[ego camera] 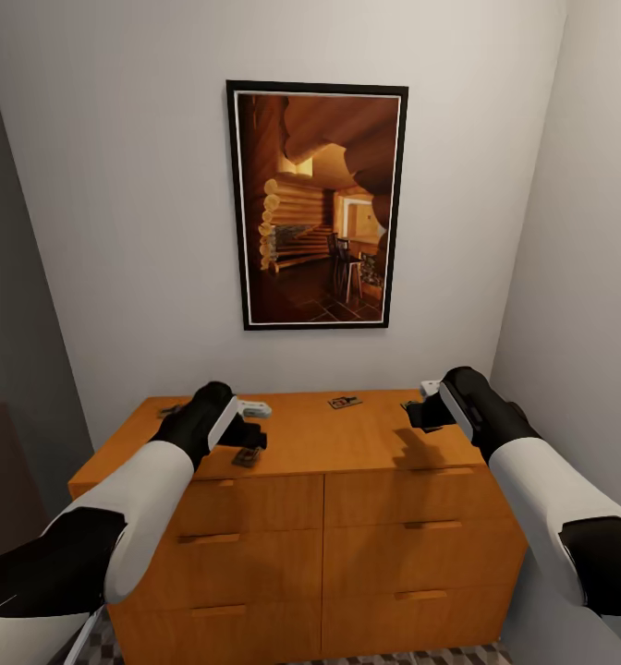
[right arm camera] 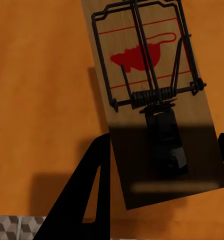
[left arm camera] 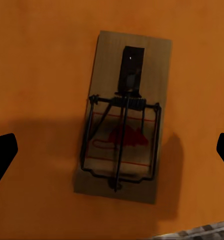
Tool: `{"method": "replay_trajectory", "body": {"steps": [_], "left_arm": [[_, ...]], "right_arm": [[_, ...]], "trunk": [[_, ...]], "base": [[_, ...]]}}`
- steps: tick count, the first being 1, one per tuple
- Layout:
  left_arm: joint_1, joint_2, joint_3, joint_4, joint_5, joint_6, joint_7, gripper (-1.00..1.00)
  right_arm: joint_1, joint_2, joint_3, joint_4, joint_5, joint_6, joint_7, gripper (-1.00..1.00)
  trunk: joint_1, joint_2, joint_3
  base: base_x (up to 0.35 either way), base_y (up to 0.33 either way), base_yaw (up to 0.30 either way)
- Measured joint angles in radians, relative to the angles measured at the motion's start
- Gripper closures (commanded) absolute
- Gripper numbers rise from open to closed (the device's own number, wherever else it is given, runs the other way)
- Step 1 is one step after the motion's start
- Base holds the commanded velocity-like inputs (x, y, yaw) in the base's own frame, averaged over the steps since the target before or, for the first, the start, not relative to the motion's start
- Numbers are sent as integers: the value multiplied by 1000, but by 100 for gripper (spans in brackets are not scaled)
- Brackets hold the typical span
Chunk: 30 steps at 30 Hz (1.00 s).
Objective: Take the four mousetraps from the cabinet in the bathroom and place them on the bathroom floor. Make sure all four end up on the same floor surface, and ensure that at least two of them are either under or directly next to the same bathroom sink.
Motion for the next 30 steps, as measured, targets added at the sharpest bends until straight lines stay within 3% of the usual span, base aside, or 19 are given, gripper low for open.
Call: {"method": "replay_trajectory", "body": {"steps": [10, 19, 30], "left_arm": [[0, 0, 0, 13, 1, -5, 0, -100], [0, 0, 1, 55, 3, -72, 0, -100], [0, 0, 5, 97, 0, -90, 0, -100]], "right_arm": [[0, 0, 0, 0, -1, 0, -1, 100], [0, 0, 0, 0, -1, 0, 0, 100], [0, 0, 0, 1, -1, 0, 1, 100]], "trunk": [[0, 0, 0], [0, 0, 0], [0, 0, 0]], "base": [[0, 0, 0], [0, 0, 0], [0, 0, 0]]}}
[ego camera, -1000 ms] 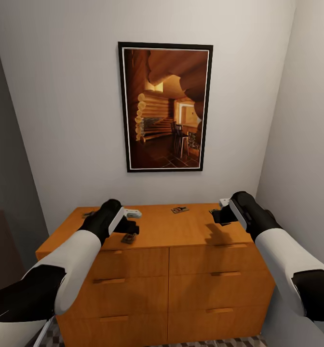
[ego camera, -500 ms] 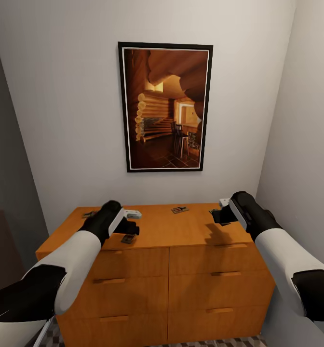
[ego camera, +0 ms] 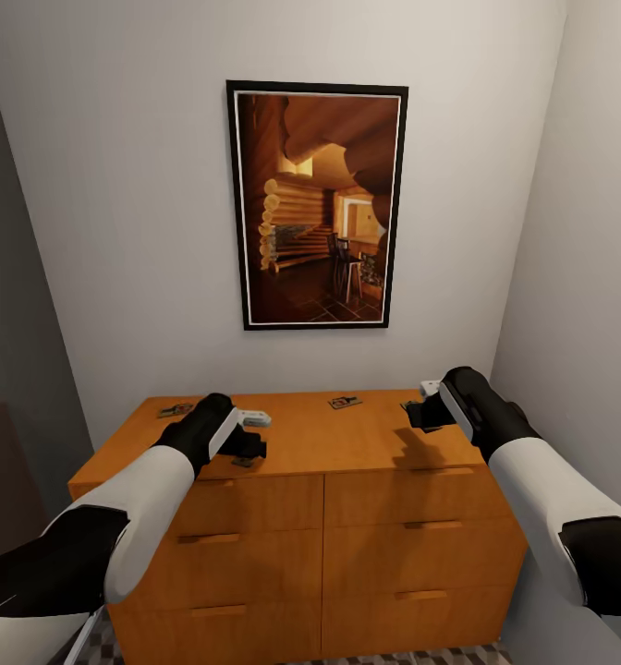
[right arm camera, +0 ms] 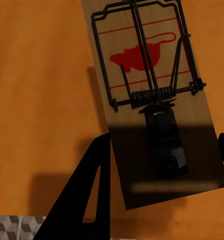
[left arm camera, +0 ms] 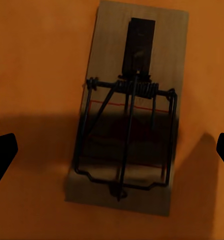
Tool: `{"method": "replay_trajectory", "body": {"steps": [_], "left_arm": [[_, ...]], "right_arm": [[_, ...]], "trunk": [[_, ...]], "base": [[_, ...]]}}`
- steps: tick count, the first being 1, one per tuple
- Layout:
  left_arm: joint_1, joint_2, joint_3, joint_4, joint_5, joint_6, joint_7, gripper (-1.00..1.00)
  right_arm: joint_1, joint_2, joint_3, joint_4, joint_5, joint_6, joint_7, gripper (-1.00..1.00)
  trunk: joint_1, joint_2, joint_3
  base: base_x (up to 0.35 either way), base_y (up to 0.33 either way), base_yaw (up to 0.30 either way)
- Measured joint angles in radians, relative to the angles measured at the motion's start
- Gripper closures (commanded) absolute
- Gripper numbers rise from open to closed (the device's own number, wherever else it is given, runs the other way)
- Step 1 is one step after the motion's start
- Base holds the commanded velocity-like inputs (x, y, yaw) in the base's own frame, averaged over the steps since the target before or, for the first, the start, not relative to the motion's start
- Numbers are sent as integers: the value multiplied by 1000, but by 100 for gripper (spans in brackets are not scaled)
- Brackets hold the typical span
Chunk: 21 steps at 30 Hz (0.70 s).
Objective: Take the four mousetraps from the cabinet in the bathroom and place them on the bathroom floor. Make sure all four end up on the same floor surface, and ensure that at least two of them are either under or directly next to the same bathroom sink.
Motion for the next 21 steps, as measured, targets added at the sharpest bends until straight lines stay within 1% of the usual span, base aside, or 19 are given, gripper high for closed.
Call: {"method": "replay_trajectory", "body": {"steps": [21], "left_arm": [[0, -1, -1, 6, 2, -1, 0, -100]], "right_arm": [[0, 0, 0, 0, 0, 0, 0, 100]], "trunk": [[0, 0, 0]], "base": [[0, 0, 0]]}}
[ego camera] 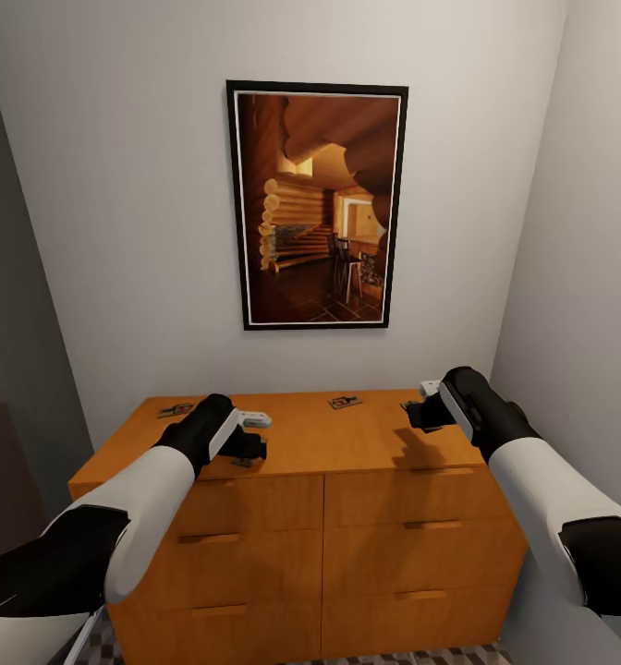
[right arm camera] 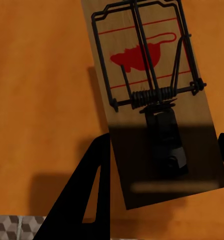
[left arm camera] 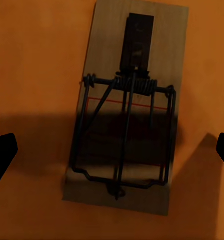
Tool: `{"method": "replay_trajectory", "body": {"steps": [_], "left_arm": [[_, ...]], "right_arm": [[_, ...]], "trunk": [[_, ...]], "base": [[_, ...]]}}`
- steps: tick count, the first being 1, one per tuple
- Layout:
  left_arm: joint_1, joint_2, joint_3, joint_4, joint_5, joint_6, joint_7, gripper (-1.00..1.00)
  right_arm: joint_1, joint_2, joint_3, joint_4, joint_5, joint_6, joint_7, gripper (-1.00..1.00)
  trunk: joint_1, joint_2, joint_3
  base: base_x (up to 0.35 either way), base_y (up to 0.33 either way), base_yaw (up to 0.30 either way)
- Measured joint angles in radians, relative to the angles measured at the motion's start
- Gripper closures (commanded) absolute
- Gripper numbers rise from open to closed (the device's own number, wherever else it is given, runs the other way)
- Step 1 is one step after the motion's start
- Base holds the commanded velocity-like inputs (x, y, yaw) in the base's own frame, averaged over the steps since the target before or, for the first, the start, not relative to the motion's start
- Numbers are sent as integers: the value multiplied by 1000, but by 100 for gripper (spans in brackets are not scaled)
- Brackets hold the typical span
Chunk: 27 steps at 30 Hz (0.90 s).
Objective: Take the four mousetraps from the cabinet in the bathroom and place them on the bathroom floor. Make sure all four end up on the same floor surface, and ensure that at least two of them are either under or directly next to the same bathroom sink.
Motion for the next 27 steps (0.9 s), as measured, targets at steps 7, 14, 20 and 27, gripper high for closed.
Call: {"method": "replay_trajectory", "body": {"steps": [7, 14, 20, 27], "left_arm": [[0, 0, 0, 1, -1, 0, 0, -100], [0, 0, -1, 4, 0, -1, 0, -100], [-1, 0, -1, 7, 1, -1, 0, 100], [-1, 0, 0, 7, 2, -1, 1, 100]], "right_arm": [[0, 0, 0, 0, 0, 0, 0, 100], [0, 0, 0, 0, 0, 0, 1, 100], [0, 0, 0, 0, 0, 0, 1, 100], [0, 0, 0, 0, 0, 0, 2, 100]], "trunk": [[0, 0, 0], [0, 0, 0], [0, 0, 0], [0, 0, 0]], "base": [[0, 0, 0], [0, 0, 0], [0, 0, 0], [0, 0, 0]]}}
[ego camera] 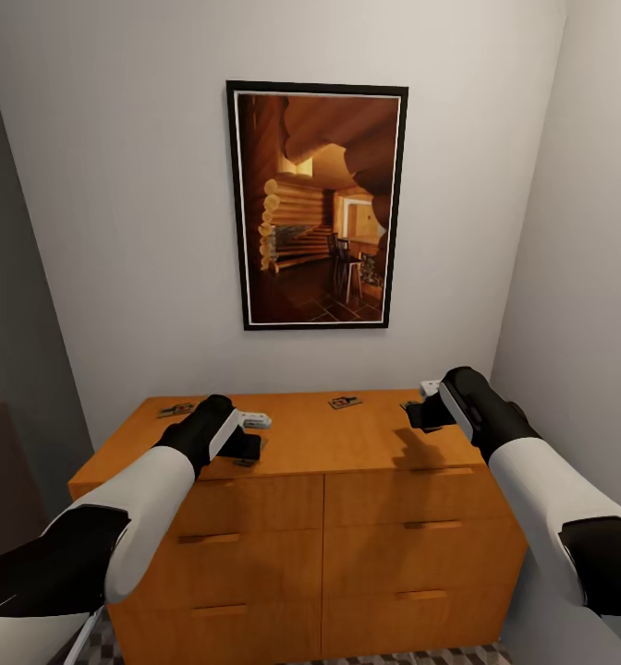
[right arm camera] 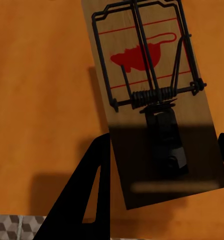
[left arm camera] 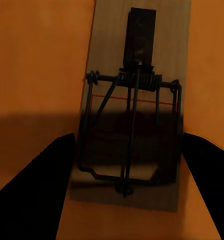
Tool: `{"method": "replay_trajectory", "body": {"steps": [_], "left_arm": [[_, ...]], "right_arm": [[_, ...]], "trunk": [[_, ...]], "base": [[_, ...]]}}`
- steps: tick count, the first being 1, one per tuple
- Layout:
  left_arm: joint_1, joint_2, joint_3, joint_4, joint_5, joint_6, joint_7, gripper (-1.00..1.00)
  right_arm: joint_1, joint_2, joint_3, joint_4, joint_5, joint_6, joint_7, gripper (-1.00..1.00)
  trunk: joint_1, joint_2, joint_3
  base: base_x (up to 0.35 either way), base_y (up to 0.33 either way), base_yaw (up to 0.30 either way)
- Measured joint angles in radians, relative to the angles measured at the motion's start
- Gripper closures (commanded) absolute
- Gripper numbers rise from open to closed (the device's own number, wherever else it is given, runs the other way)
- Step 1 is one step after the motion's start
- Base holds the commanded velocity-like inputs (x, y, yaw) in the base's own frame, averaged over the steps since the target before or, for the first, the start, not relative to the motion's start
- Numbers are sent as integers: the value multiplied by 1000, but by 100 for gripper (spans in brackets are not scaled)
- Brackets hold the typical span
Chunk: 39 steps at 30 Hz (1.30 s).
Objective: Take the four mousetraps from the cabinet in the bathroom and place them on the bathroom floor. Make sure all four end up on the same floor surface, and ensure that at least two of them are either under or directly next to the same bathroom sink.
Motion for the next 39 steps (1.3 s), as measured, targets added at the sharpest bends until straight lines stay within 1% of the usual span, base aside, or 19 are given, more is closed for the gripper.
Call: {"method": "replay_trajectory", "body": {"steps": [19, 21, 22, 24, 29, 33, 39], "left_arm": [[1, -1, -1, -4, -4, 4, 0, 100], [1, -1, -2, -32, -4, 10, -1, 100], [0, -1, 0, -75, -4, 21, 0, 100], [0, 0, 1, -125, -4, 45, 0, 100], [1, 0, 1, -222, -4, 92, 0, 100], [1, 1, 2, -265, -5, 103, 0, 100], [1, 2, 3, -282, -4, 107, 0, 100]], "right_arm": [[0, -1, 0, 0, -1, 0, 1, 100], [0, -1, -1, 0, -1, 0, 2, 100], [0, -2, -1, 0, -1, 0, 2, 100], [0, -2, -1, 0, 0, 0, 2, 100], [0, -2, 0, 0, 0, 0, 0, 100], [0, -1, 0, 0, 0, 0, 0, 100], [0, -2, 0, 0, 0, 0, -1, 100]], "trunk": [[0, 0, 0], [0, 0, 0], [0, 0, 0], [0, 0, 0], [0, 0, 0], [0, 0, 0], [0, 0, 0]], "base": [[0, 0, 0], [0, 0, 0], [0, 0, 0], [0, 0, 0], [0, 0, 0], [0, 0, 0], [0, 0, 0]]}}
